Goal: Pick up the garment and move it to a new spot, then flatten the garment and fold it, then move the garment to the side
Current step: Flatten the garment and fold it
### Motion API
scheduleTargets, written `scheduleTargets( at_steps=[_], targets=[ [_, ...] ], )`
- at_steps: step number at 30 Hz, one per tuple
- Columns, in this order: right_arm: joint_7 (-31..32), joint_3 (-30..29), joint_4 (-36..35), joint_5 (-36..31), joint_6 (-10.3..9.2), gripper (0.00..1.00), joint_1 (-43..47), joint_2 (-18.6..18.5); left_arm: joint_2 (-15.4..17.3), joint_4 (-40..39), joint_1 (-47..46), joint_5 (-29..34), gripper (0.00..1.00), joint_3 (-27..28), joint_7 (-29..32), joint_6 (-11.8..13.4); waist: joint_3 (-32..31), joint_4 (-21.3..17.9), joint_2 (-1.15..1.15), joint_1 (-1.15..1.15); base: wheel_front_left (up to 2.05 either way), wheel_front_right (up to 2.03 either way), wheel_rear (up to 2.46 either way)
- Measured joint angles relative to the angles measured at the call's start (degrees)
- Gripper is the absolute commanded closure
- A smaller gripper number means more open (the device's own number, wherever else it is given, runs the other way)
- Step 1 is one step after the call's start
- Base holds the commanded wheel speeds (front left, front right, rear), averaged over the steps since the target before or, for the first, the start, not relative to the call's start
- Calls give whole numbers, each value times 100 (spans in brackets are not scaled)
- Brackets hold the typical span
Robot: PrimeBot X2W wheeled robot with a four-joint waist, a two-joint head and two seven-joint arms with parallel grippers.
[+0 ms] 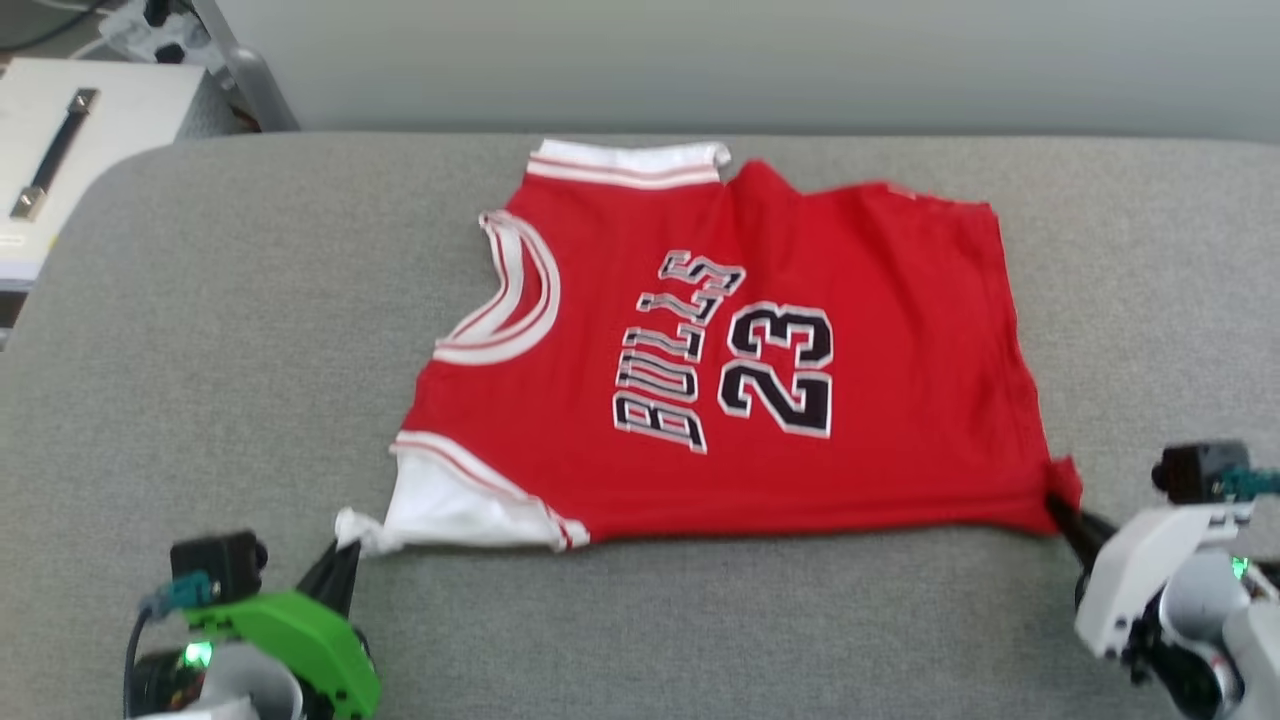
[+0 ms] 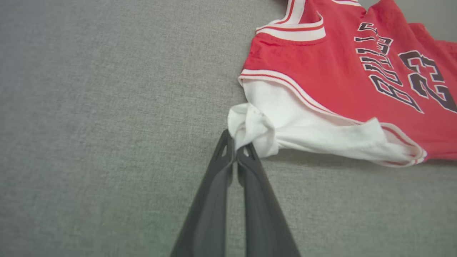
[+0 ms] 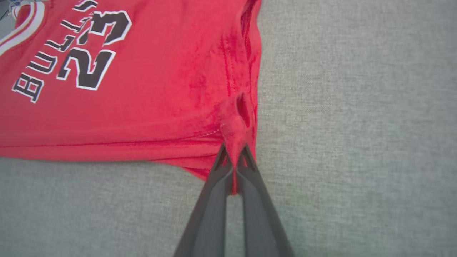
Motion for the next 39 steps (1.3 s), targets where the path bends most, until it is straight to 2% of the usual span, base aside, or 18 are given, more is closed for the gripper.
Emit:
scheduleTargets(
  at_steps=[4,11,16,21,26,29,39],
  targets=[
    [358,-371,-545,-332,0,100,850,193,246,-743,746,-200,100,97,138,450,-249,18,0,0,0,0,0],
    [936,-1166,-1468,-825,-1,100,2120,682,560,-1683,1699,-390,100,147,392,1016,-597,51,0,0,0,0,0],
    [1315,-1521,-2022,-1045,-1,100,2823,1058,723,-2147,2240,-621,100,259,515,1324,-777,87,0,0,0,0,0],
    [1534,-1778,-2430,-1200,-2,100,3108,1305,866,-2519,2463,-690,100,357,532,1493,-802,131,0,0,0,0,0],
    [1628,-1853,-2584,-1399,-2,100,3027,1354,911,-2603,2270,-625,100,324,662,1494,-706,122,0,0,0,0,0],
    [1628,-1857,-2590,-1450,-3,100,2799,1354,901,-2510,1819,-505,100,246,773,1426,-624,114,0,0,0,0,0],
    [1489,-1713,-2274,-1535,-8,100,1824,1268,548,-1657,248,-176,100,-8,988,872,-279,62,0,0,0,0,0]
  ],
)
